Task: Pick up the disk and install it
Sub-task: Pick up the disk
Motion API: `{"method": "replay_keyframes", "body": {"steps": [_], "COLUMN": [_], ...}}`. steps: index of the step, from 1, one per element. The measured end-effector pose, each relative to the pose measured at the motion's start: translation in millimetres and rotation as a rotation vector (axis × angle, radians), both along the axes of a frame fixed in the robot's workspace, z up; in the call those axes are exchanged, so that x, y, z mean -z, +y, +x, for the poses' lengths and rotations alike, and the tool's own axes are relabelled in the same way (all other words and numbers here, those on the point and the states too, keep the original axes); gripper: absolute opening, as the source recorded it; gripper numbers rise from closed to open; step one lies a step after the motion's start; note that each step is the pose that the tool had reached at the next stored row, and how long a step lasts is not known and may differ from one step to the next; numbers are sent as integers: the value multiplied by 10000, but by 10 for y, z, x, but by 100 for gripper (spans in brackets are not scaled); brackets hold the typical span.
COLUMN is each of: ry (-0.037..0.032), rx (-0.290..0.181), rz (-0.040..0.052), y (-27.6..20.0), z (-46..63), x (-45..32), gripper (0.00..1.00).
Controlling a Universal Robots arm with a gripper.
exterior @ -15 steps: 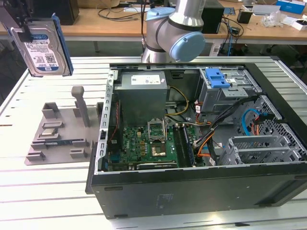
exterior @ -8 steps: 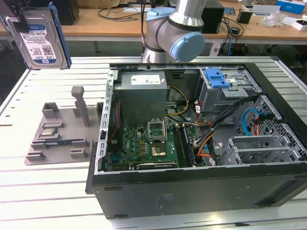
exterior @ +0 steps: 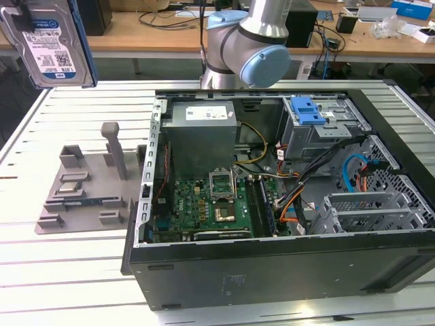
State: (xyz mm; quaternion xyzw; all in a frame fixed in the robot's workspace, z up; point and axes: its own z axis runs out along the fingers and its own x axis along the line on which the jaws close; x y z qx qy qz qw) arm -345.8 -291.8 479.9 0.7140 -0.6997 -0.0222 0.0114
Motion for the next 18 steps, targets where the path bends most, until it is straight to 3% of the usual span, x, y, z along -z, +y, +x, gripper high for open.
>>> {"method": "replay_keyframes", "body": {"steps": [5,18], "ry": [0,0], "rx": [1,0], "rz": [0,0], "y": [7,16], "z": [0,0], "x": [-161,-445], "gripper": [37,37]}}
